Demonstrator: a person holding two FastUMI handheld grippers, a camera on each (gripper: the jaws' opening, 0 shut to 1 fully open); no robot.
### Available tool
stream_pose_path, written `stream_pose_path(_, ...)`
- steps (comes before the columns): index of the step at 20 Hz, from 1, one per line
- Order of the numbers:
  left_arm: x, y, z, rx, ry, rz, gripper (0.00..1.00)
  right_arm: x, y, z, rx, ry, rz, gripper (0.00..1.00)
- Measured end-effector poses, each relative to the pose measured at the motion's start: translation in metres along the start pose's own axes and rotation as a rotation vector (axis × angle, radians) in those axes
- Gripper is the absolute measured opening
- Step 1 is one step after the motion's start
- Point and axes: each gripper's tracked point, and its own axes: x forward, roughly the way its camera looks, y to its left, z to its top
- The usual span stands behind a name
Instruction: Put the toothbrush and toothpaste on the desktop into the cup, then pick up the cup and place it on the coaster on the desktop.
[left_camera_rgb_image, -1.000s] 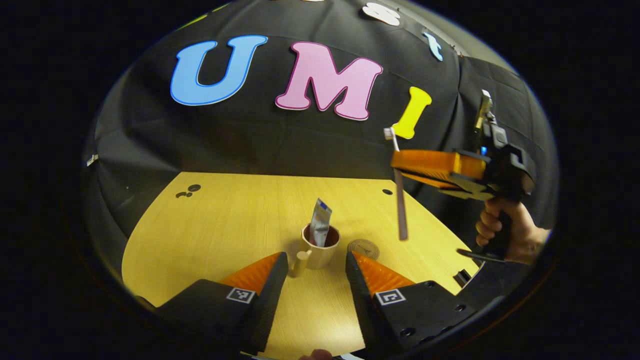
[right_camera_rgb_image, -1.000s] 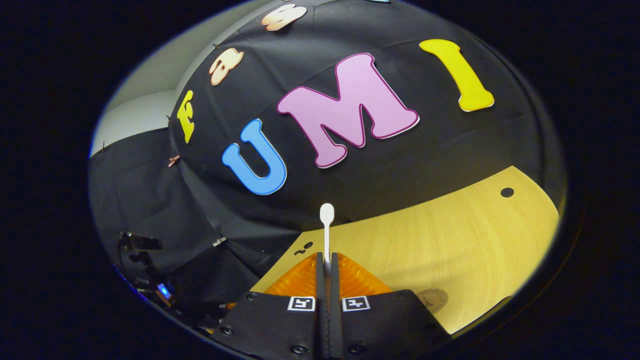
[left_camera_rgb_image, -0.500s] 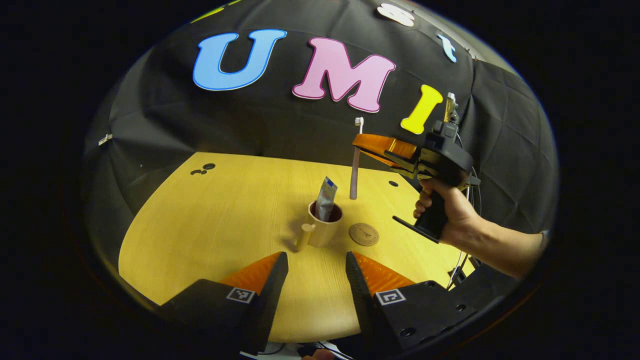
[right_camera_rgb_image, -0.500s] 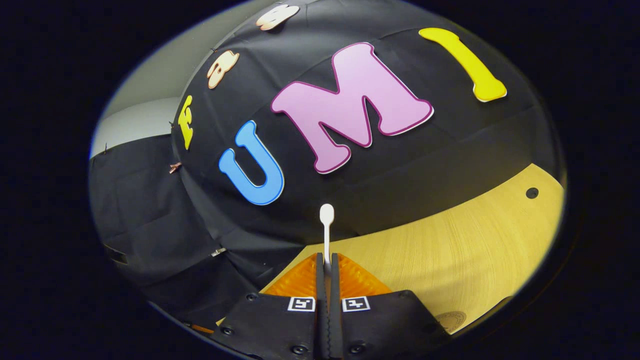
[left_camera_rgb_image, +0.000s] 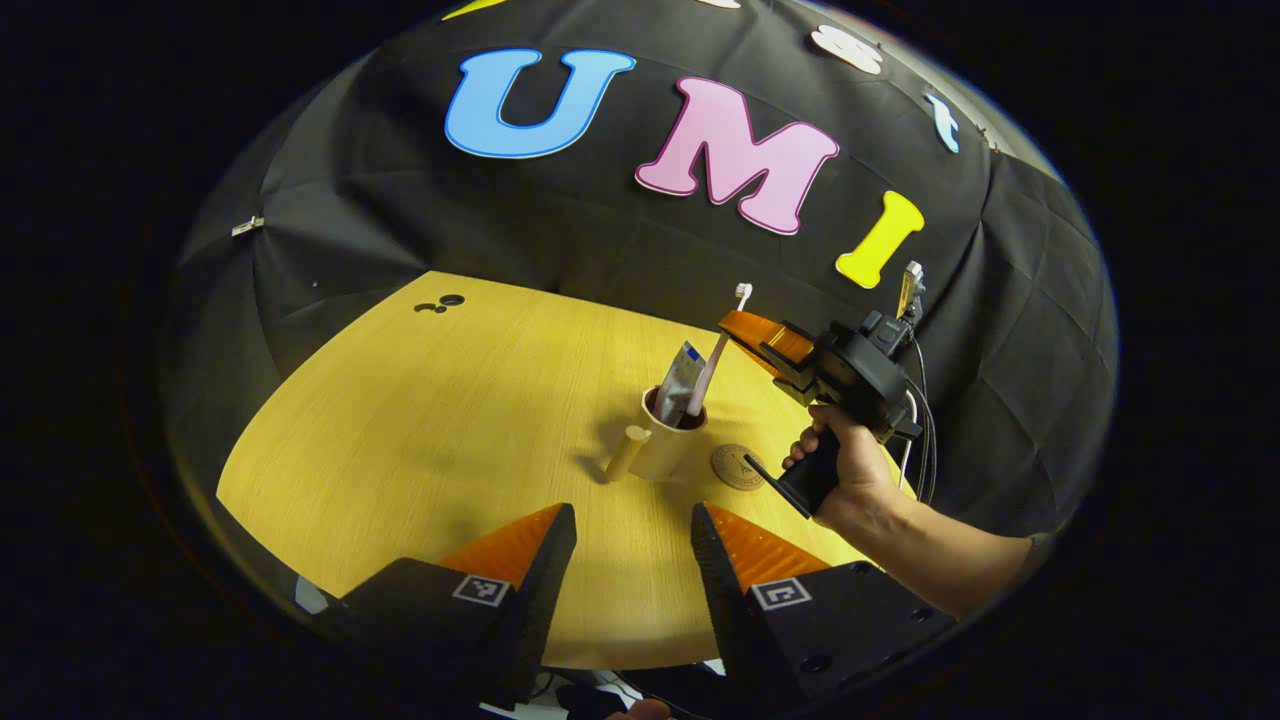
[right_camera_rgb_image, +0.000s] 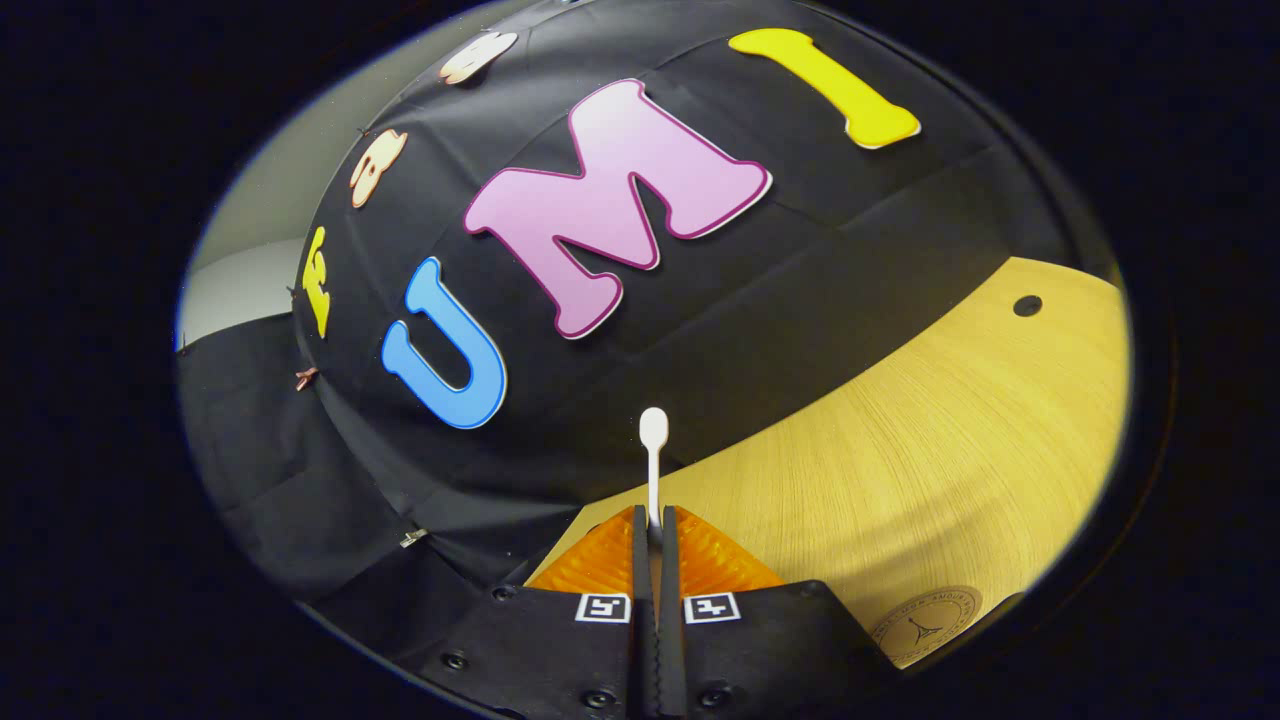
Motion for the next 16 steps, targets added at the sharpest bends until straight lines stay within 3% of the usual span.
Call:
stream_pose_path(9,-0.019,0.011,-0.021,0.017,0.019,-0.002,0.72,-0.014,-0.01,-0.027,-0.079,-0.043,-0.049,0.05)
stream_pose_path(16,-0.024,0.012,-0.009,0.024,-0.007,-0.028,0.72,-0.04,-0.011,-0.04,-0.087,0.016,-0.086,0.08)
